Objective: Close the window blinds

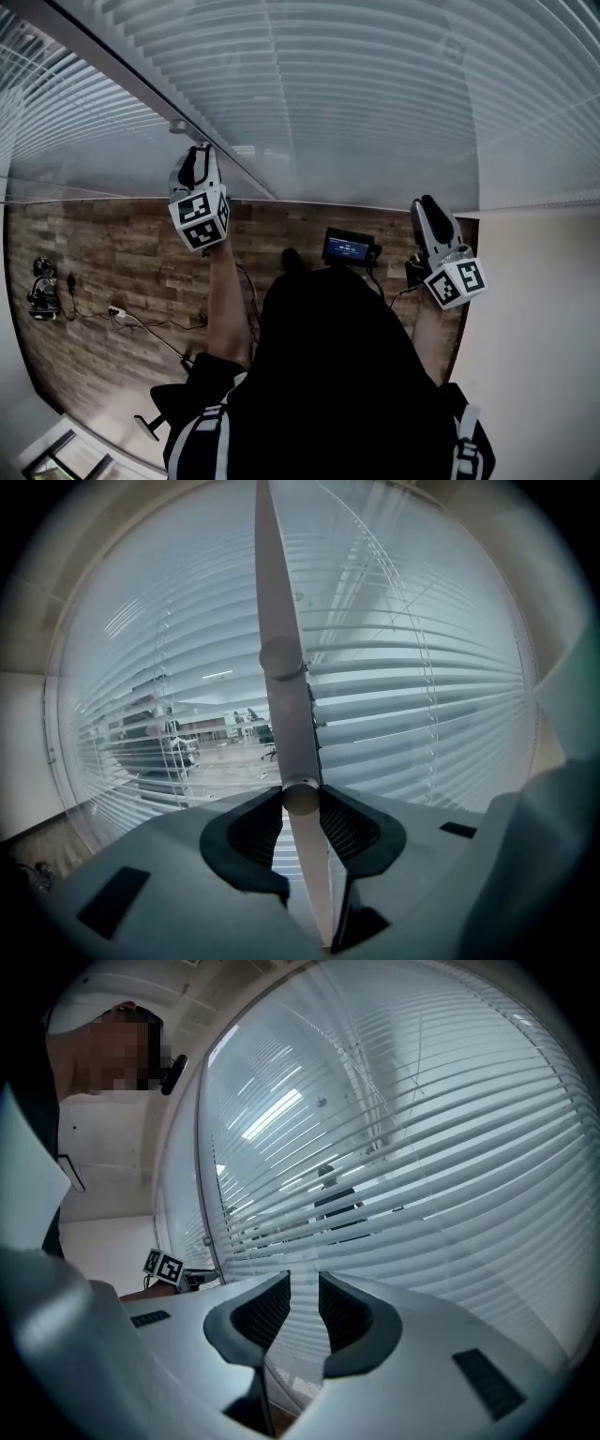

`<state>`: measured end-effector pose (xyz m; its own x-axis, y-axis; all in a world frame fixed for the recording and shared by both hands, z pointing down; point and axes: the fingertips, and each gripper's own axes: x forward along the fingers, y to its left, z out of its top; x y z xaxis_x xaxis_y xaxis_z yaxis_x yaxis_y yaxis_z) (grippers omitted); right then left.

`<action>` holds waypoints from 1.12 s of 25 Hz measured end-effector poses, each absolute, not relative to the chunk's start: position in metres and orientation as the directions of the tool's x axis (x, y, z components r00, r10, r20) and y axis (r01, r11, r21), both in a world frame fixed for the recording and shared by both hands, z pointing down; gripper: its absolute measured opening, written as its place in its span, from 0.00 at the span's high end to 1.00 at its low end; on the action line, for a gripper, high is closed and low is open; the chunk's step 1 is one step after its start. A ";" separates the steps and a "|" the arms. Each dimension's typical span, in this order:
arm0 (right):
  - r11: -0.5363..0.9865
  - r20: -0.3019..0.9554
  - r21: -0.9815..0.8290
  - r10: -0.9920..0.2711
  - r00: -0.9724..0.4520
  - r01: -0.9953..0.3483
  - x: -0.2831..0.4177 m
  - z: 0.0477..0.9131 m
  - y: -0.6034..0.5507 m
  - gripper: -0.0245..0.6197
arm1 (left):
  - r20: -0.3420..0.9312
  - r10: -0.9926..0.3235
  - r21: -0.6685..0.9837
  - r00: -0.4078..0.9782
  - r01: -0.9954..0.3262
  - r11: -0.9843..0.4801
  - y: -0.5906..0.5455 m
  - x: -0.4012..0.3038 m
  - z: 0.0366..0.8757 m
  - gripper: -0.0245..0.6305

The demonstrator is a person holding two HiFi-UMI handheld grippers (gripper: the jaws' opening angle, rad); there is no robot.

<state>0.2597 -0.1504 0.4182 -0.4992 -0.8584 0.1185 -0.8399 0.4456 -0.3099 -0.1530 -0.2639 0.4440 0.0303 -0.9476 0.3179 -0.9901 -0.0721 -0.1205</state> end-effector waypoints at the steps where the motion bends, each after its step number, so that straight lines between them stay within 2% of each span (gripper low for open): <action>1: 0.446 0.118 -0.310 -0.859 -0.499 -0.840 0.260 0.418 -0.150 0.81 | 0.319 -0.947 -0.126 0.029 -0.989 -0.072 -0.264 -0.153 0.444 0.76; 28: 0.419 0.112 -0.338 -0.871 -0.478 -0.842 0.274 0.430 -0.142 0.81 | 0.316 -0.949 -0.260 -0.004 -0.962 -0.083 -0.264 -0.154 0.452 0.76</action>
<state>0.2745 -0.1419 0.4302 -0.4784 -0.8709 0.1125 -0.8425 0.4191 -0.3384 -0.1540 -0.2635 0.4524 -0.0039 -0.9488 0.3159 -0.9620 -0.0827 -0.2602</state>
